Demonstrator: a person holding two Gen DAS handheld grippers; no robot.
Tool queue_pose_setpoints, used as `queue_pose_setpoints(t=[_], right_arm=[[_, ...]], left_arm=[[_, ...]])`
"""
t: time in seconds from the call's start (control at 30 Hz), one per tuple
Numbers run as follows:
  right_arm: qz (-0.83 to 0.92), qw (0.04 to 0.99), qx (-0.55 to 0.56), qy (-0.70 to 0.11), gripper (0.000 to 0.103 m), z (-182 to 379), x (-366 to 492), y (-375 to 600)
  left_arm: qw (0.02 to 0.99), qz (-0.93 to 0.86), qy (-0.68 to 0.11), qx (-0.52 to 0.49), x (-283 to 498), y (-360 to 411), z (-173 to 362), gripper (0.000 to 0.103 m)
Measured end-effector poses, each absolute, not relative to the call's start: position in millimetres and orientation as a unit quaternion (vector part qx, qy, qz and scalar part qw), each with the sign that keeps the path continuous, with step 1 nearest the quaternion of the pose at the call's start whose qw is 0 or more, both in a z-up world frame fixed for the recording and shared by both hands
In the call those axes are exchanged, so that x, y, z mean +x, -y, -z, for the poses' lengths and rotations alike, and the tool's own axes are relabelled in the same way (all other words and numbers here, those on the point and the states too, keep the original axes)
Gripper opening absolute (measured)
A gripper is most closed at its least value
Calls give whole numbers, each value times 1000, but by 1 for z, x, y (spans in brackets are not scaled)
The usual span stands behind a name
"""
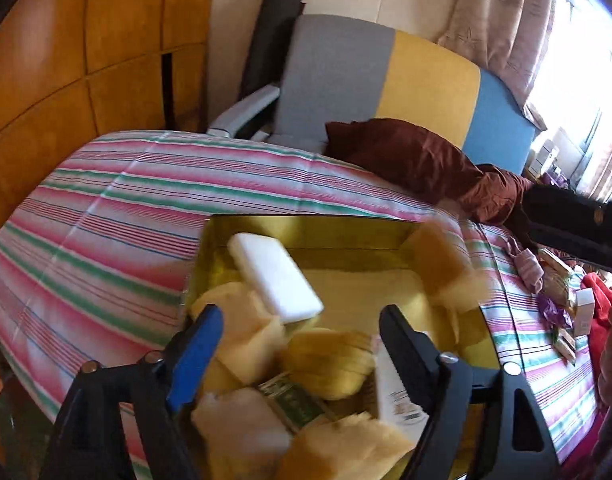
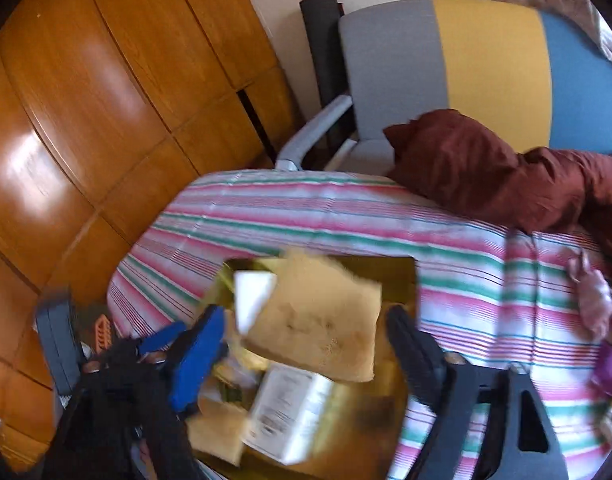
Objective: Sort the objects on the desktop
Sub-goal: 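Carry the plush toy and sponge to the gold tray and release both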
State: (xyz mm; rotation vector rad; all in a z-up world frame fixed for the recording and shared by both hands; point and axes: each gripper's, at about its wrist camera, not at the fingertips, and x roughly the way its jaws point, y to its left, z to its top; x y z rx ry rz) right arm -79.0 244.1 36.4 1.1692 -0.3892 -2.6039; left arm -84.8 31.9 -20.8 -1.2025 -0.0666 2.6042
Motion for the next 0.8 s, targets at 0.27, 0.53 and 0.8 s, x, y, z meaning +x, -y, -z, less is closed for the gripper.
queue_pose_setpoints(t=[0.27,0.53,0.8], right_arm=[[885,132,431,116,94,-10,-64,-232],[890,109,440,56,94,8,-31,-235],[908,85,411,-7,94,-1,-1,-239]], left_arm=[[104,-915,30,-389,-63,-8,11,82],[90,-928,14,-362,-40,-14,-4,82],[105,-929,17,-353,-25,-20,-11,81]])
